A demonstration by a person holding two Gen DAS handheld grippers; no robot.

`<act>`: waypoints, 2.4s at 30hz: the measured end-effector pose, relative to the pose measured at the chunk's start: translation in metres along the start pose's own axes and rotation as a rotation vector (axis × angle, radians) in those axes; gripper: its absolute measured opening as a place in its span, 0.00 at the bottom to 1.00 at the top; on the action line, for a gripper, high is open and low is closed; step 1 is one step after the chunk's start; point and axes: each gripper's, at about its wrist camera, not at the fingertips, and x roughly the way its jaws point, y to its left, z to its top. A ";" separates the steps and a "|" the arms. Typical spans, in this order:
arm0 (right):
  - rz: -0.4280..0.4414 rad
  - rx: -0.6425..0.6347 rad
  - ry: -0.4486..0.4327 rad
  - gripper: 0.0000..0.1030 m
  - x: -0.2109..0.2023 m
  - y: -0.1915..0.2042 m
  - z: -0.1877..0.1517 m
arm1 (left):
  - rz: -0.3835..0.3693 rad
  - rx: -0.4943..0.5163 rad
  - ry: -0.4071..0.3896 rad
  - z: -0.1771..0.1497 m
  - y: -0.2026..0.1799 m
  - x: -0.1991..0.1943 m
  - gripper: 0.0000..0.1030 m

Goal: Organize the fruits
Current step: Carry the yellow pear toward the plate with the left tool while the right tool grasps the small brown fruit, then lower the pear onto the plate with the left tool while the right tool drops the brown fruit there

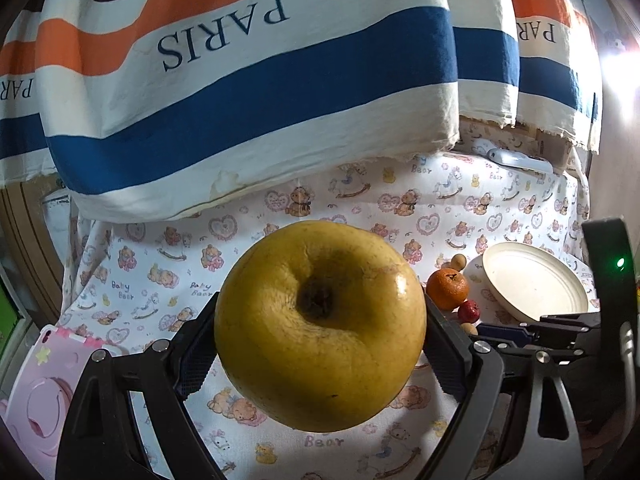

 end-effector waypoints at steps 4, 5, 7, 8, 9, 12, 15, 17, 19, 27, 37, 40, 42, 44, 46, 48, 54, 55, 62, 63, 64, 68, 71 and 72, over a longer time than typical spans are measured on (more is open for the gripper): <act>-0.017 -0.012 -0.080 0.21 -0.028 0.002 0.007 | 0.044 0.064 -0.083 0.002 -0.012 -0.012 0.86; -0.023 -0.015 -0.099 0.21 -0.035 0.002 0.009 | 0.039 0.060 -0.084 0.004 -0.013 -0.014 0.86; -0.036 -0.019 -0.156 0.21 -0.056 -0.002 0.012 | 0.002 0.038 -0.091 0.010 -0.014 -0.022 0.86; -0.045 -0.025 -0.184 0.21 -0.068 -0.005 0.014 | -0.002 0.044 -0.102 0.013 -0.017 -0.027 0.86; -0.065 -0.034 -0.213 0.21 -0.080 -0.009 0.015 | 0.004 0.057 -0.115 0.016 -0.020 -0.031 0.86; -0.116 -0.062 -0.273 0.21 -0.107 -0.019 0.020 | -0.007 0.072 -0.149 0.026 -0.029 -0.045 0.86; -0.162 -0.079 -0.334 0.21 -0.134 -0.035 0.027 | -0.056 0.073 -0.163 0.038 -0.038 -0.053 0.86; -0.188 -0.077 -0.372 0.21 -0.151 -0.048 0.032 | -0.062 0.086 -0.178 0.046 -0.047 -0.056 0.86; -0.205 -0.071 -0.409 0.21 -0.167 -0.059 0.036 | -0.074 0.096 -0.192 0.052 -0.059 -0.058 0.86; -0.283 -0.044 -0.531 0.21 -0.198 -0.095 0.036 | -0.170 0.123 -0.230 0.077 -0.116 -0.062 0.86; -0.245 0.059 -0.503 0.21 -0.178 -0.154 0.034 | -0.297 0.101 -0.114 0.094 -0.173 -0.013 0.86; -0.239 0.076 -0.456 0.21 -0.160 -0.165 0.033 | -0.317 0.100 -0.070 0.097 -0.185 0.013 0.86; -0.242 0.091 -0.429 0.21 -0.149 -0.172 0.031 | -0.314 0.116 -0.045 0.096 -0.194 0.031 0.86; -0.232 0.118 -0.391 0.21 -0.135 -0.182 0.027 | -0.320 0.122 -0.007 0.094 -0.201 0.052 0.86; -0.222 0.137 -0.354 0.21 -0.124 -0.190 0.023 | -0.351 0.109 0.046 0.092 -0.205 0.072 0.86; -0.224 0.145 -0.318 0.21 -0.112 -0.197 0.021 | -0.383 0.107 0.084 0.089 -0.210 0.087 0.86; -0.209 0.162 -0.237 0.21 -0.086 -0.210 0.015 | -0.416 0.127 0.230 0.074 -0.225 0.128 0.86; -0.213 0.165 -0.229 0.21 -0.083 -0.212 0.014 | -0.422 0.119 0.262 0.073 -0.228 0.136 0.86; -0.206 0.185 -0.160 0.21 -0.064 -0.220 0.008 | -0.402 0.164 0.367 0.061 -0.242 0.167 0.86; -0.206 0.184 -0.154 0.21 -0.064 -0.219 0.008 | -0.399 0.160 0.378 0.060 -0.243 0.171 0.86; -0.204 0.185 -0.148 0.21 -0.063 -0.219 0.008 | -0.397 0.157 0.386 0.059 -0.243 0.174 0.86; -0.195 0.195 -0.126 0.21 -0.058 -0.221 0.007 | -0.380 0.178 0.390 0.054 -0.246 0.181 0.86; -0.199 0.193 -0.108 0.21 -0.055 -0.223 0.007 | -0.377 0.182 0.393 0.050 -0.246 0.184 0.86; -0.200 0.193 -0.103 0.21 -0.054 -0.223 0.007 | -0.374 0.187 0.389 0.050 -0.247 0.183 0.86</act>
